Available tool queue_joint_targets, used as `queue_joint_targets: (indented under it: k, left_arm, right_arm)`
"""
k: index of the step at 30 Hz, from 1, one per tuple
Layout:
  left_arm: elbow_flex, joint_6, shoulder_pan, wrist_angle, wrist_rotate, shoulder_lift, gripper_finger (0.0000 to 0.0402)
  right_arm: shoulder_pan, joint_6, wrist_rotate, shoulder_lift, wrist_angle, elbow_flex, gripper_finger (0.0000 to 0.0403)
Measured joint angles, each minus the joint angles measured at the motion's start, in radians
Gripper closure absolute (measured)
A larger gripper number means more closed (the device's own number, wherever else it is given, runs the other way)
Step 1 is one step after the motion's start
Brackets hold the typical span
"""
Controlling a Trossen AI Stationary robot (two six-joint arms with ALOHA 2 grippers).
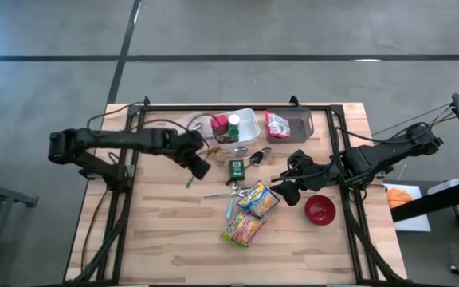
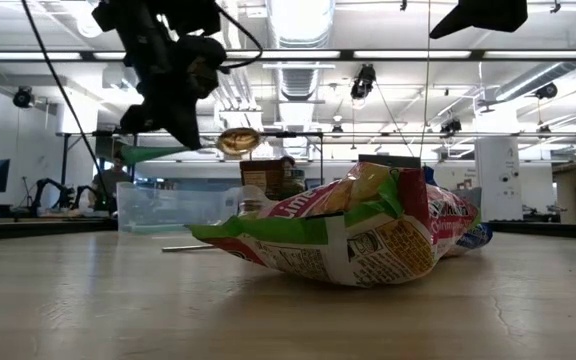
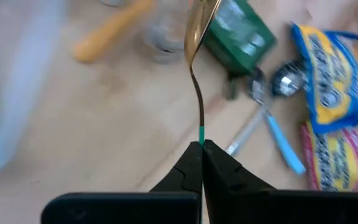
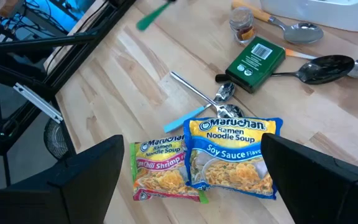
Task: Pick & Place Food Item
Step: Put the green spoon into the transparent bin
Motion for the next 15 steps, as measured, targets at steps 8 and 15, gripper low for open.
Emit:
queue_joint_targets:
  k: [8, 15]
  left_arm:
    - [0.002, 0.087, 0.164, -0.090, -0.014, -0.084, 0.0401]
    - [0.002, 0.220, 0.332, -0.136, -0.013, -0.100, 0.0401]
  right_arm:
    - [0.000, -0.009, 0.000, 0.000, -0.001, 0.000, 0.0029]
    - [0.000, -0.020, 0.000, 0.000, -0.002, 0.000, 0.0029]
